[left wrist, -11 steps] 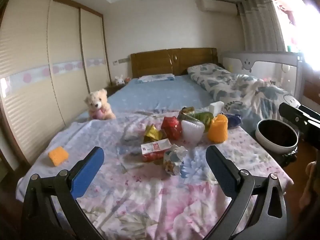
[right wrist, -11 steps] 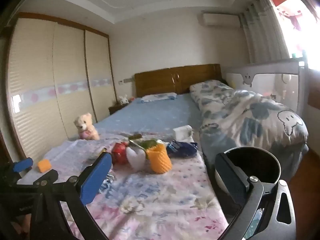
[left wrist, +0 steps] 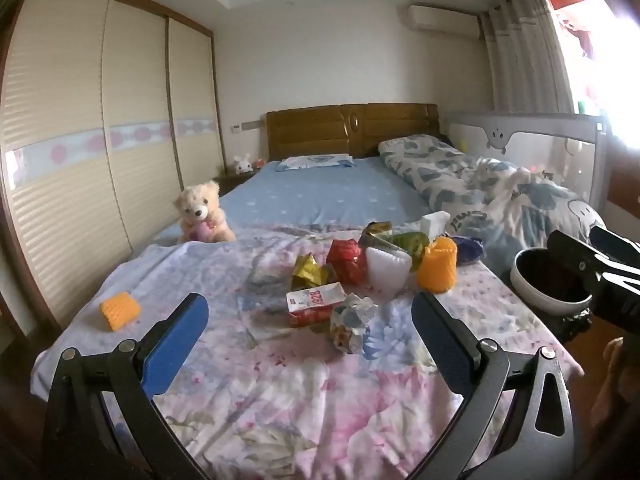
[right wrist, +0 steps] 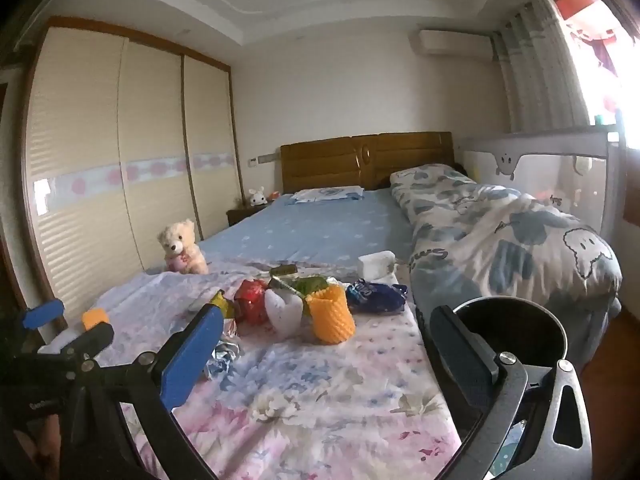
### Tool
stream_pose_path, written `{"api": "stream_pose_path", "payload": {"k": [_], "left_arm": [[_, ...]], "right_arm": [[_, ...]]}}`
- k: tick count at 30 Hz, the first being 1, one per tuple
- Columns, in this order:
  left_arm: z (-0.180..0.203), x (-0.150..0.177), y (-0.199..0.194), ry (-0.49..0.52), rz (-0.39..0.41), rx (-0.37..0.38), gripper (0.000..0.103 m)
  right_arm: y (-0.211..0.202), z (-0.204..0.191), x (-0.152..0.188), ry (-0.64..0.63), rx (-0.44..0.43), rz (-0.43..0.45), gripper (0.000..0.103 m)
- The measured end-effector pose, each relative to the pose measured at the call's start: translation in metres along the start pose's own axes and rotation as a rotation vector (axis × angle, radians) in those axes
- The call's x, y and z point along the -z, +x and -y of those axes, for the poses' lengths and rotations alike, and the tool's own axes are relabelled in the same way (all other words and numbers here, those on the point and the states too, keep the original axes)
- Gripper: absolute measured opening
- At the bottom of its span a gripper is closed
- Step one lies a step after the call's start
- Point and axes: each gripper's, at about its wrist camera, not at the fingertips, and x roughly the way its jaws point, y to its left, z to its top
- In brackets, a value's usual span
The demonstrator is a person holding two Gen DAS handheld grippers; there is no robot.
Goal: Collect trash
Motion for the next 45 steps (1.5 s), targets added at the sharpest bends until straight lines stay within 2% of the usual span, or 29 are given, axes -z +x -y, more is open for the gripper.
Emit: {"api": "stream_pose_path", "payload": {"k": [45], "left_arm": [[-0.005, 0.004, -0.003, -0.015, -0.011, 0.000, 0.103]], "right_arm": [[0.003, -0.015, 0.003, -0.002, -0.040, -0.024, 0.103]]}}
